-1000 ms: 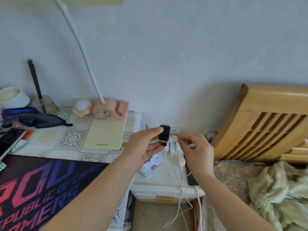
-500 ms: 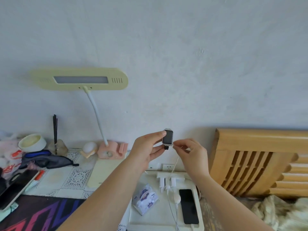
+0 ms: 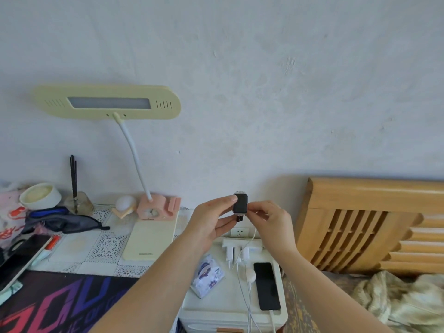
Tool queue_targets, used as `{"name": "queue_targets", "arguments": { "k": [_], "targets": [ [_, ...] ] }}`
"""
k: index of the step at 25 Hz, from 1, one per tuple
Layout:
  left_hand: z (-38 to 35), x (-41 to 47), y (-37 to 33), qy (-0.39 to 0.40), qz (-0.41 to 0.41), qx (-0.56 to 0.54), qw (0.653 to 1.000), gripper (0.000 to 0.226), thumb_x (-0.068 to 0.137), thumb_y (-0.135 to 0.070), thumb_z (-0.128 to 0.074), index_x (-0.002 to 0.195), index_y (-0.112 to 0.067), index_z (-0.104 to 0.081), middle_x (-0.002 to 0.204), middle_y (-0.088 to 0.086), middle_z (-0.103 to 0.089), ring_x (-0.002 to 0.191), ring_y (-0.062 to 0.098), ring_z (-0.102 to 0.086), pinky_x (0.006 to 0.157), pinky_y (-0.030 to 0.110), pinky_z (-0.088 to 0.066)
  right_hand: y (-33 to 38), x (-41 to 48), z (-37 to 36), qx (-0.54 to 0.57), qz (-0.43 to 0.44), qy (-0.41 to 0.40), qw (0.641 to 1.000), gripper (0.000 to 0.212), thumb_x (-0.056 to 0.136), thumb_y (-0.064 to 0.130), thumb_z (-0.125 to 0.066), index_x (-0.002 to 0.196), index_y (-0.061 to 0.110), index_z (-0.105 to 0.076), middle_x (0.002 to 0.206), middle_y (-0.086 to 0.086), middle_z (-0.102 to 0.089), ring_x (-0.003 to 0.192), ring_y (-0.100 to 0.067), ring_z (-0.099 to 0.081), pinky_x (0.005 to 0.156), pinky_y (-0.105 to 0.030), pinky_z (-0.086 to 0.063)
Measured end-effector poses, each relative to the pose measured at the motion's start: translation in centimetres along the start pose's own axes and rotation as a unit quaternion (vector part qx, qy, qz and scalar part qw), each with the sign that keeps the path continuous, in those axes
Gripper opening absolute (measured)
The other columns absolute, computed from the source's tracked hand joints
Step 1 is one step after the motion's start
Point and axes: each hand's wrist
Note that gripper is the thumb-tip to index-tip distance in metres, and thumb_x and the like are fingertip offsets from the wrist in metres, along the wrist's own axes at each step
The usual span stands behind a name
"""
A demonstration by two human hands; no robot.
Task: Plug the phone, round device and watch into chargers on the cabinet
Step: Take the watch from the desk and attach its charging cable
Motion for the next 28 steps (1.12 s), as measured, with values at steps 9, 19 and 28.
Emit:
{"name": "queue_targets", "arguments": {
  "k": [9, 19, 28],
  "targets": [
    [1.4, 1.5, 3.6, -0.036, 0.034, 0.047, 0.998, 0.027, 0.082, -0.028, -0.072, 0.105, -0.016, -0.071, 0.094, 0.006, -0.078, 0.087, 0.020, -0.075, 0.076, 0.026, -0.058, -3.5, -0.9, -0.7, -0.016, -0.044, 0.074, 0.996, 0.009, 0.084, 0.020, -0.068, 0.085, 0.027, -0.074, 0.085, 0.012, -0.070, 0.079, 0.001, -0.060, 0.072, -0.018, -0.050],
    [5.3, 4.2, 16.1, -0.104, 0.179, 0.051, 0.977, 0.027, 0.085, -0.025, -0.068, 0.109, -0.013, -0.067, 0.095, 0.005, -0.075, 0.084, 0.020, -0.072, 0.068, 0.024, -0.057, -14.9, -7.0, -5.3, -0.023, -0.176, 0.133, 0.975, 0.010, 0.083, 0.015, -0.067, 0.088, 0.022, -0.071, 0.086, 0.009, -0.067, 0.075, -0.005, -0.059, 0.068, -0.016, -0.045],
    [9.3, 7.9, 25.8, -0.189, 0.196, 0.039, 0.961, 0.013, 0.089, -0.016, -0.062, 0.101, -0.012, -0.064, 0.103, 0.013, -0.069, 0.085, 0.019, -0.068, 0.070, 0.018, -0.054, -23.8, -9.4, -9.5, -0.105, -0.258, 0.174, 0.944, 0.009, 0.083, 0.027, -0.067, 0.090, 0.024, -0.070, 0.078, 0.010, -0.066, 0.072, -0.007, -0.060, 0.065, -0.025, -0.047]
  ]
}}
Point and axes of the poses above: each hand's wrist, its own x-axis towards the middle knuckle, its own z-axis out of the back of the hand, y = z × x
